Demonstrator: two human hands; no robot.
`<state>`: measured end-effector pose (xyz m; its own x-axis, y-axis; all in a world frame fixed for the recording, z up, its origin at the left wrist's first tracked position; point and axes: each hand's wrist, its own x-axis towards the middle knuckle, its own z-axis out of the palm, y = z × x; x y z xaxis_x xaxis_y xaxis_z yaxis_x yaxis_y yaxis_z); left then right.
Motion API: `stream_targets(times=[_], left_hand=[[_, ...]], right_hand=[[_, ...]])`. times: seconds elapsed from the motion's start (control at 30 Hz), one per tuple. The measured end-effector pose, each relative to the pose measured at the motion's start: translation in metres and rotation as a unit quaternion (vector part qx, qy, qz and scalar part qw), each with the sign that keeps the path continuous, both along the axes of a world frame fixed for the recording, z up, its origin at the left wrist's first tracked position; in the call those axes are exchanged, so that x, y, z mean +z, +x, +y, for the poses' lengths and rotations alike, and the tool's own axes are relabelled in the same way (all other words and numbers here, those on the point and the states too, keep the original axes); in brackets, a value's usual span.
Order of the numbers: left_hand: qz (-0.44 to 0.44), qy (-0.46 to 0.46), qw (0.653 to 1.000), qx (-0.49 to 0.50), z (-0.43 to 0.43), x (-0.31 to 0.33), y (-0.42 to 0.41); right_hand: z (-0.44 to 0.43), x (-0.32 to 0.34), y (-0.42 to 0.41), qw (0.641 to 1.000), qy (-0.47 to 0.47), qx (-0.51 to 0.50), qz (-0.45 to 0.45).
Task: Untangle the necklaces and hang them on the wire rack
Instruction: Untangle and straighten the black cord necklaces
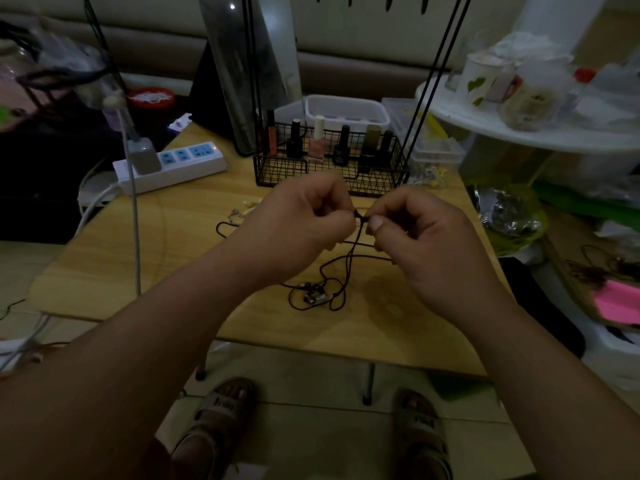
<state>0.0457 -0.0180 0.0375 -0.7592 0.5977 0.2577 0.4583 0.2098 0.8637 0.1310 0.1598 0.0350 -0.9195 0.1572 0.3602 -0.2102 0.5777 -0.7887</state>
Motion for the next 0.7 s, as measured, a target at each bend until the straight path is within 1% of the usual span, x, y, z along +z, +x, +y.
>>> stream_targets(times=[0.07, 0.17, 0.23, 0.33, 0.47, 0.53, 0.57, 0.6, 0.63, 0.7], left_hand=[[-0.011, 0.006, 1.000, 0.000, -0.0007, 0.0003, -0.0012], [-0.007, 0.004, 1.000, -0.006, 0.0013, -0.0008, 0.0010], [-0.001, 0.002, 1.000, -0.014, 0.0026, -0.0007, 0.0030], [0.011, -0.010, 1.000, -0.020, 0.0037, -0.0016, 0.0055], [0.037, -0.036, 0.999, -0.014, 0.0047, -0.0049, 0.0072], [0.049, -0.043, 0.998, -0.009, 0.0051, -0.0055, 0.0081], [0.051, -0.046, 0.998, -0.007, 0.0054, -0.0054, 0.0084], [0.049, -0.046, 0.998, -0.004, 0.0057, -0.0050, 0.0085], [0.039, -0.042, 0.998, 0.000, 0.0060, -0.0047, 0.0078], [-0.004, -0.023, 1.000, 0.007, 0.0065, -0.0033, 0.0054]], right_hand=[[0.0023, 0.0003, 0.0010, 1.000, -0.023, -0.007, -0.013], [0.0005, 0.0004, 0.0048, 1.000, 0.008, 0.006, -0.006], [-0.0027, 0.0000, 0.0056, 0.998, 0.056, 0.010, 0.008], [-0.0024, -0.0027, 0.0040, 0.989, 0.142, -0.011, 0.026], [-0.0020, -0.0042, 0.0027, 0.959, 0.277, -0.035, 0.051], [-0.0035, -0.0043, 0.0017, 0.947, 0.316, -0.041, 0.050], [-0.0040, -0.0045, 0.0011, 0.948, 0.313, -0.041, 0.048], [-0.0041, -0.0048, 0.0006, 0.957, 0.286, -0.040, 0.043], [-0.0039, -0.0046, 0.0004, 0.972, 0.230, -0.039, 0.033], [-0.0035, -0.0024, 0.0012, 0.996, 0.076, -0.041, -0.003]])
